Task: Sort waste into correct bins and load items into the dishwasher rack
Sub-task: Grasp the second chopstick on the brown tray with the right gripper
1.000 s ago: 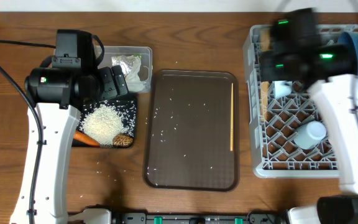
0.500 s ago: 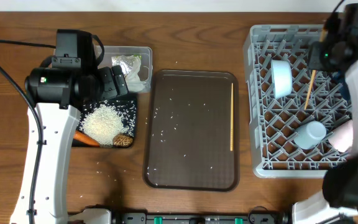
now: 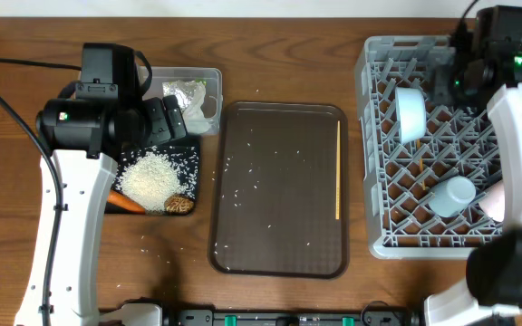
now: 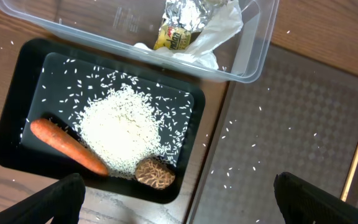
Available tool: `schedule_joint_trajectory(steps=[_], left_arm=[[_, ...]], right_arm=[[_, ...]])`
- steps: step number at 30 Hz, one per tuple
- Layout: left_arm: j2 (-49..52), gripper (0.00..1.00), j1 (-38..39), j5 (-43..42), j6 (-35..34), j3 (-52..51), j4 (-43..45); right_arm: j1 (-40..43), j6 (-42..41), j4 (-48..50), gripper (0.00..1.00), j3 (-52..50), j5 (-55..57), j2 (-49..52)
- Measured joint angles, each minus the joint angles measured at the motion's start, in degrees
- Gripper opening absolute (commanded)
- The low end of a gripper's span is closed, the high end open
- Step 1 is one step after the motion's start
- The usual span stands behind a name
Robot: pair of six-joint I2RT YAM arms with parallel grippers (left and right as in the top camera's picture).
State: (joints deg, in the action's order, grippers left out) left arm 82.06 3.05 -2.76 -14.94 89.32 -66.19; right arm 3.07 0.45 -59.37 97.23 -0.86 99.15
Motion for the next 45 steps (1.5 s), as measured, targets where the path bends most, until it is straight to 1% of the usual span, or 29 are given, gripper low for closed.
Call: schedule_joint_trajectory(steps=[3,4,6,9,11,15,20,24,28,34,39,40,43,45], left_arm=[[0.0,0.98,0.0,0.0,0.0,0.0,0.0],[0.0,0.98,0.0,0.0,0.0,0.0,0.0],[0.0,0.98,0.0,0.0,0.0,0.0,0.0],[0.0,0.98,0.0,0.0,0.0,0.0,0.0],[0.0,0.98,0.0,0.0,0.0,0.0,0.0],[0.0,0.98,0.0,0.0,0.0,0.0,0.0],[0.0,0.98,0.0,0.0,0.0,0.0,0.0],[0.0,0.98,0.0,0.0,0.0,0.0,0.0],[0.0,0.98,0.0,0.0,0.0,0.0,0.0],[0.0,0.98,0.0,0.0,0.0,0.0,0.0],[0.0,0.98,0.0,0.0,0.0,0.0,0.0],[0.0,0.98,0.0,0.0,0.0,0.0,0.0],[0.0,0.98,0.0,0.0,0.0,0.0,0.0],[0.0,0.98,0.0,0.0,0.0,0.0,0.0]], right_arm=[[-5.9,-1.3,-3.0,0.49,0.5,-2.5,-4.5],[-9.0,-2.1,-4.2,0.49,0.6,-3.2,-5.6],[-13.0,-3.3,-5.1,0.49,0.6,-4.3,-5.9],[-19.8,-6.0,-4.9,0.49,-1.2,-5.1,-4.4],[-23.1,-7.9,-4.2,0.49,-3.2,-5.1,-2.8],[-28.2,-14.7,-2.7,0.49,-8.1,-4.2,2.4],[-28.5,-20.7,-1.4,0.47,-10.9,-3.2,7.6],[-28.3,-22.9,-1.2,0.46,-11.3,-2.4,11.8],[-28.3,-23.9,-1.5,0.40,-11.4,-1.6,16.2],[-28.3,-24.3,-1.9,0.40,-11.6,0.2,19.9],[-28.3,-24.5,-1.7,0.45,-11.9,1.5,19.9],[-28.3,-24.6,-1.5,0.43,-12.1,1.7,19.9],[-28.3,-24.6,0.9,0.32,-14.2,1.9,19.9],[-28.3,-25.0,2.3,0.27,-15.7,1.3,19.6]])
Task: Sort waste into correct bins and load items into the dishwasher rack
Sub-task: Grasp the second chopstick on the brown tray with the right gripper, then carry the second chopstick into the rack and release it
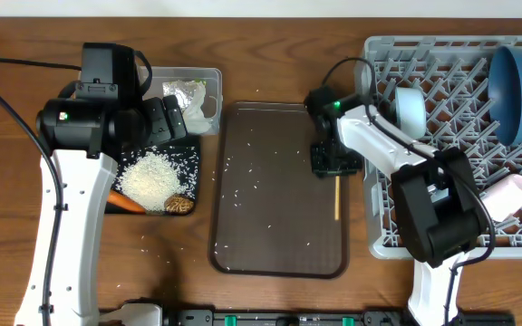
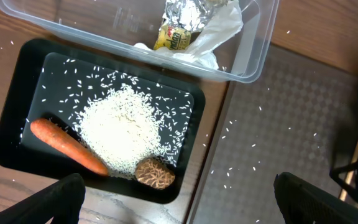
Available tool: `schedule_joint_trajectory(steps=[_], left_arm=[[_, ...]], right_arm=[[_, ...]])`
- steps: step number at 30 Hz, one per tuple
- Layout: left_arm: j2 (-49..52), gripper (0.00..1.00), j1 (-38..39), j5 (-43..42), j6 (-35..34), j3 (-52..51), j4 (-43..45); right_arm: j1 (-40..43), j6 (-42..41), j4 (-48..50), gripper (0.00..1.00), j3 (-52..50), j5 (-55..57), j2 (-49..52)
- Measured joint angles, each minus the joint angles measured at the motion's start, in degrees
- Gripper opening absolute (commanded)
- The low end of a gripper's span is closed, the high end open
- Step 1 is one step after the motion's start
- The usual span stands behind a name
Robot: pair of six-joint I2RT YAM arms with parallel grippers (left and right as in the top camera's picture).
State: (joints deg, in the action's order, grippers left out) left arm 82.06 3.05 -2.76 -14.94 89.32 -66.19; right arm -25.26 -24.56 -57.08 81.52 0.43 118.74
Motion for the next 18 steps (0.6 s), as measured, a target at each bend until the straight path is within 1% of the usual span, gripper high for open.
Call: schedule_joint_trajectory(steps=[2,3,4,12,14,18], left_arm=[[0.0,0.98,0.0,0.0,0.0,0.0,0.0],[0.0,0.98,0.0,0.0,0.0,0.0,0.0],[0.0,0.98,0.0,0.0,0.0,0.0,0.0],[0.0,0.98,0.0,0.0,0.0,0.0,0.0],[0.0,0.98,0.0,0.0,0.0,0.0,0.0],[0.0,0.98,0.0,0.0,0.0,0.0,0.0]], right_arm=[[0.0,0.0,1.1,0.16,-0.8,-0.8,-0.5],[0.0,0.3,1.5,0.07,-1.0,-1.5,-0.6],[0.0,0.5,1.9,0.01,-1.1,-2.4,-0.7],[0.0,4.2,1.8,0.01,-1.1,-4.5,-1.9],[-0.1,6.0,1.6,0.01,-0.8,-4.6,-4.2],[0.0,10.8,2.2,0.01,2.8,-4.7,-13.0]])
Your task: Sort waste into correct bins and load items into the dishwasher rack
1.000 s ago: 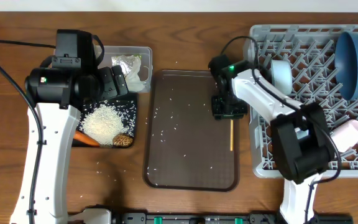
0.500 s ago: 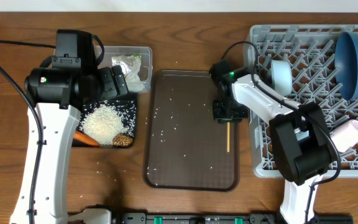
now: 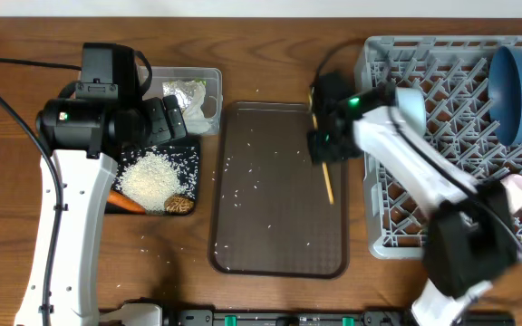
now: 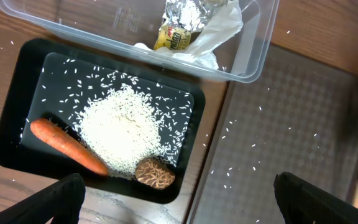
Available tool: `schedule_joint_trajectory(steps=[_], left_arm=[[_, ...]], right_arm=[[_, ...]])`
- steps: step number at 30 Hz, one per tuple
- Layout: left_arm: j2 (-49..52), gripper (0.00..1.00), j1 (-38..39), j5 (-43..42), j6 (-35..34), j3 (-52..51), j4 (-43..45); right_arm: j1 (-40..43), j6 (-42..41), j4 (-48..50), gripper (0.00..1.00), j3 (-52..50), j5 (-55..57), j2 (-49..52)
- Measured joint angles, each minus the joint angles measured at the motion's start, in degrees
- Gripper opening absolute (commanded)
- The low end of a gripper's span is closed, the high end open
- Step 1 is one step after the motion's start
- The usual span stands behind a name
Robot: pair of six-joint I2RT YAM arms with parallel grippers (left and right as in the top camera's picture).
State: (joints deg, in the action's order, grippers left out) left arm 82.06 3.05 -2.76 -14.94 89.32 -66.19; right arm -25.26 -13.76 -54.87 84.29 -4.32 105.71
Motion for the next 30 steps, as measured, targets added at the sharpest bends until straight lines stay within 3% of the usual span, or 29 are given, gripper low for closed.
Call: schedule_joint_trajectory(steps=[6,10,17,25,26,28,30], left_arm=[[0.0,0.98,0.0,0.0,0.0,0.0,0.0],[0.0,0.98,0.0,0.0,0.0,0.0,0.0],[0.0,0.98,0.0,0.0,0.0,0.0,0.0],[0.0,0.98,0.0,0.0,0.0,0.0,0.0],[0.0,0.98,0.0,0.0,0.0,0.0,0.0],[0.0,0.98,0.0,0.0,0.0,0.0,0.0],[0.0,0.98,0.0,0.0,0.0,0.0,0.0]], right_arm=[[2.7,5.7,4.2,0.01,4.9,3.2,-16.3],[11.5,7.0,3.4,0.01,5.4,8.7,-22.1],[30.6,10.1,2.7,0.01,5.3,9.5,-18.7],[34.3,14.1,3.1,0.01,5.2,7.7,-8.5],[34.3,14.5,4.0,0.02,5.2,7.7,-7.0],[34.3,14.8,5.4,0.17,5.2,7.6,-4.2],[34.3,15.2,6.1,0.43,5.0,6.8,-2.4]])
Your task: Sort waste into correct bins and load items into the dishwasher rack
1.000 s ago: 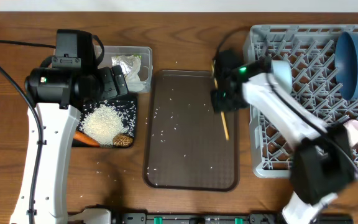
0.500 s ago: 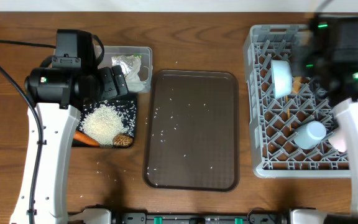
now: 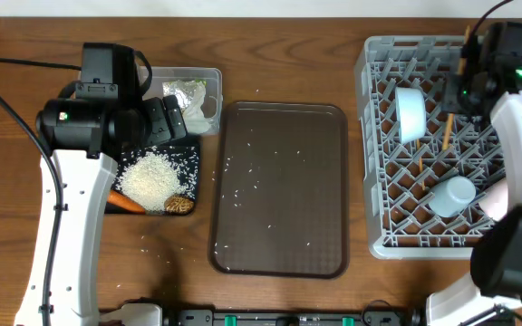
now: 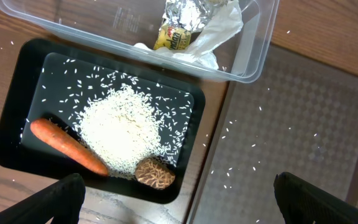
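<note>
A wooden chopstick (image 3: 447, 133) hangs tilted over the grey dishwasher rack (image 3: 376, 181), with my right gripper (image 3: 461, 91) shut on it near its upper part. Another wooden stick (image 3: 421, 168) lies among the rack's tines. My left gripper (image 4: 179, 205) is open and holds nothing, hovering between the black bin (image 4: 17, 124) and the brown tray (image 3: 279, 190). That bin holds a pile of rice (image 4: 120, 127), a carrot (image 4: 67, 146) and a mushroom (image 4: 154, 173). The clear bin (image 4: 253, 56) behind it holds crumpled foil (image 4: 185, 18).
The rack also carries a white cup (image 3: 412, 110), a second pale cup (image 3: 449, 195) and a pink item (image 3: 492, 201). Loose rice grains are scattered over the tray and the table near the bins. The right arm covers the rack's far right corner.
My right gripper was above the tray's right side with the chopstick lifted; now it holds the chopstick over the back of the rack. The left arm has not moved.
The chopstick first lay on the tray's right side while my right gripper was over the rack. Then the gripper was down on the chopstick, then held it lifted off the tray. Now the tray has no chopstick and the gripper holds it above the rack.
</note>
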Available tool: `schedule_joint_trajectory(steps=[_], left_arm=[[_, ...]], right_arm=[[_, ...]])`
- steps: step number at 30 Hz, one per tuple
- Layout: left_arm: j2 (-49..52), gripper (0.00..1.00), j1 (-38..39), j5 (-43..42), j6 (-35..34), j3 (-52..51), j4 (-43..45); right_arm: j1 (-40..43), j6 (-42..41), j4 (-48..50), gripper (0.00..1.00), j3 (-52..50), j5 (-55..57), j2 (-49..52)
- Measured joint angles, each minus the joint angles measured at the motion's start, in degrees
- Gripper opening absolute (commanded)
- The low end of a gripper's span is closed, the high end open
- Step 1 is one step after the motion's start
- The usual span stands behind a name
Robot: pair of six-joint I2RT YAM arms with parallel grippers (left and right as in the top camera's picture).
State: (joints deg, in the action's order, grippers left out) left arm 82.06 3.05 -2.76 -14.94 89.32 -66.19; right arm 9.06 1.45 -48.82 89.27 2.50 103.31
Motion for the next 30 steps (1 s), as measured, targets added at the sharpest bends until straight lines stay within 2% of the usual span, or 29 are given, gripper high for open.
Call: schedule_joint_trajectory(steps=[6,11,13,14,23,30], left_arm=[[0.0,0.98,0.0,0.0,0.0,0.0,0.0],[0.0,0.98,0.0,0.0,0.0,0.0,0.0],[0.0,0.98,0.0,0.0,0.0,0.0,0.0],[0.0,0.98,0.0,0.0,0.0,0.0,0.0],[0.0,0.98,0.0,0.0,0.0,0.0,0.0],[0.0,0.98,0.0,0.0,0.0,0.0,0.0]], right_arm=[[-0.6,0.7,-0.9,0.52,-0.2,-3.4,-1.6],[-2.5,0.1,-3.8,0.64,-0.2,-7.7,-11.5],[-3.8,0.0,-4.3,0.75,-0.2,-10.2,-16.5],[-5.1,-0.1,-4.3,0.99,-0.2,-12.3,-20.0],[-14.0,-0.4,-6.5,0.99,0.0,-21.0,-36.2],[-14.9,-0.4,-17.5,0.99,0.0,-21.7,-40.3]])
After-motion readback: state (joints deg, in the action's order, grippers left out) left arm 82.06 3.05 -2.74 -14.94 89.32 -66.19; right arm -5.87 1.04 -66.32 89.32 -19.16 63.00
